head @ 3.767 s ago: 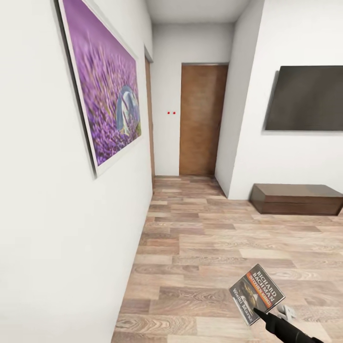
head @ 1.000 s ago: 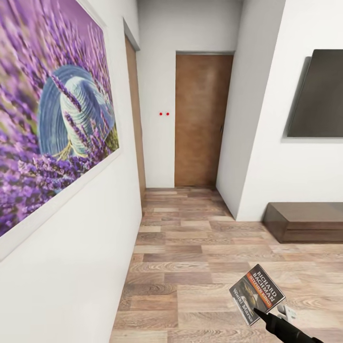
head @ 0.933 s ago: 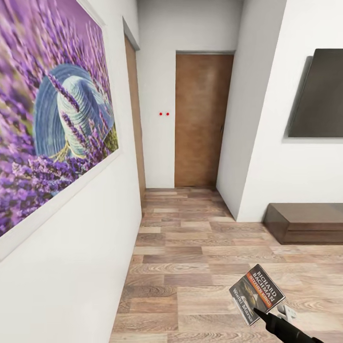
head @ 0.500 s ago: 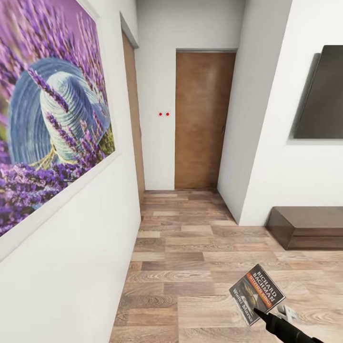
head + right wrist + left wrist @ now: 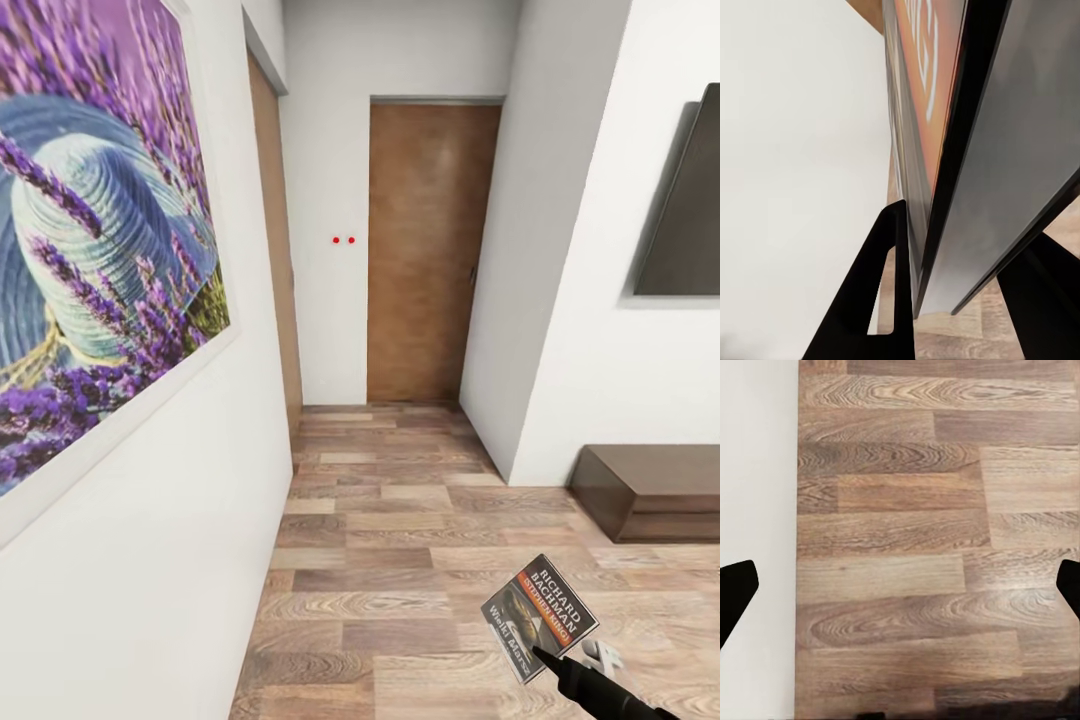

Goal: In the bedroom, move the book from the bed onto either nightstand, and place the two sandals side by side next to the bed.

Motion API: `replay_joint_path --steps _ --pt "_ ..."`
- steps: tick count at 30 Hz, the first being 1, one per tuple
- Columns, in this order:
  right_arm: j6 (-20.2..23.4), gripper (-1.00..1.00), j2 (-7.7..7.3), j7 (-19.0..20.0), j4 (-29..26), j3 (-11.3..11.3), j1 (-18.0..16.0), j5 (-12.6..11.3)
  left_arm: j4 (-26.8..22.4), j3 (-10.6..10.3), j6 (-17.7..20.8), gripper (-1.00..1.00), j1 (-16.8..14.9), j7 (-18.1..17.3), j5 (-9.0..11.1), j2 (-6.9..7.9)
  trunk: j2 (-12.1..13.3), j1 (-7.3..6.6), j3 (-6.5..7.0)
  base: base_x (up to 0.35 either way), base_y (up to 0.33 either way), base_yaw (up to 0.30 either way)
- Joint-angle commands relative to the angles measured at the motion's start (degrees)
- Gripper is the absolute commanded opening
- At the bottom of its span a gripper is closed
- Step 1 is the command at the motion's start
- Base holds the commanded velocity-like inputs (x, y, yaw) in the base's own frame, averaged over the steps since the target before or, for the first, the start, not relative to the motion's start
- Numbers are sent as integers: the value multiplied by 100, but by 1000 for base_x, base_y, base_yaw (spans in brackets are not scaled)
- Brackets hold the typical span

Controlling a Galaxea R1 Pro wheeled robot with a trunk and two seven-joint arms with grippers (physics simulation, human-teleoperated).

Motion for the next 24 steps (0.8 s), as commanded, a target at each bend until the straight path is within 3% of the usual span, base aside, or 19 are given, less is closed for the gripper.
replay_joint_path --steps 1,7,24 --pt "-14 -100 -2 19 4 21 -3 -33 6 -44 -17 100 -5 -23 63 2 -6 3 -8 117 0 0" --pt "-8 -100 -2 21 4 21 -3 -33 6 -45 -17 100 -5 -23 63 2 -6 3 7 31 0 -141" --pt "-9 -100 -2 16 4 19 -1 -33 6 -50 -17 100 -5 -23 59 2 -6 3 95 1 0 -264"
